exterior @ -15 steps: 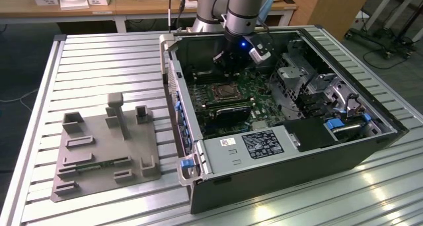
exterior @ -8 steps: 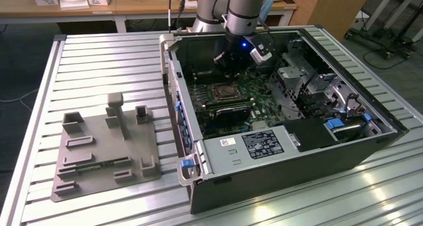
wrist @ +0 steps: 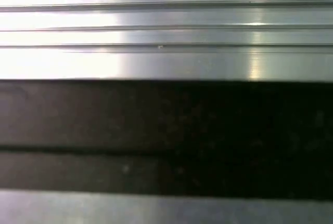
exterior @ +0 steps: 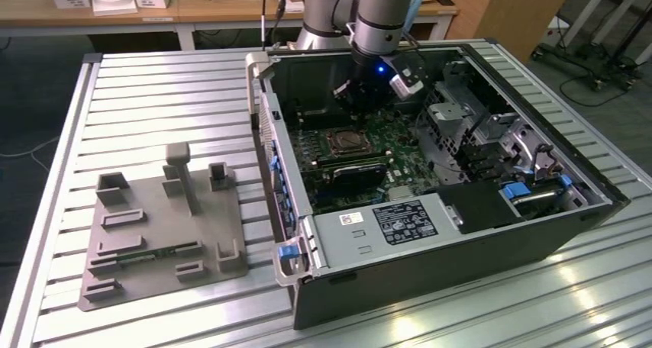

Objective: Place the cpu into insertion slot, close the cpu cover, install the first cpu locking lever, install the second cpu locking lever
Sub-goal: 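Install the second cpu locking lever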

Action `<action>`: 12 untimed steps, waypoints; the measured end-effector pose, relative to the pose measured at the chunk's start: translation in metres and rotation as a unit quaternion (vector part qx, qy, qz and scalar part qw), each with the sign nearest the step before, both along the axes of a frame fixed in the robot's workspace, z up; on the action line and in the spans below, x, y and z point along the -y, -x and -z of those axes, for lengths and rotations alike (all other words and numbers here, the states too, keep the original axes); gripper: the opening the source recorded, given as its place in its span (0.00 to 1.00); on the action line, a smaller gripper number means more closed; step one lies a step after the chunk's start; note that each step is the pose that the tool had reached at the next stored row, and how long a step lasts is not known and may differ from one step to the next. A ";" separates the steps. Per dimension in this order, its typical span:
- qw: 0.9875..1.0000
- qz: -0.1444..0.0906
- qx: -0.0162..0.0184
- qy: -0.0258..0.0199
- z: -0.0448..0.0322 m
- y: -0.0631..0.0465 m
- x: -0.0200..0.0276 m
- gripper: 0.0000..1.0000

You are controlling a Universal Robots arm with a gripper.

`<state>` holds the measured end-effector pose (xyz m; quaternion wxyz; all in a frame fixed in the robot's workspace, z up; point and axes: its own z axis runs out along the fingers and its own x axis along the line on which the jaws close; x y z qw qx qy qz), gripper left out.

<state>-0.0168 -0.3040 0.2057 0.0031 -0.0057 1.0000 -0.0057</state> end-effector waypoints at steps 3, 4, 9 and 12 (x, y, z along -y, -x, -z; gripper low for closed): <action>1.000 0.000 0.000 0.000 0.0000 0.000 0.0000 0.10; 1.000 0.000 0.000 0.000 0.0000 0.000 0.0000 0.10; 1.000 0.000 0.000 0.000 -0.0003 0.000 0.0001 0.10; 1.000 0.000 0.000 0.001 -0.0033 0.000 0.0007 0.10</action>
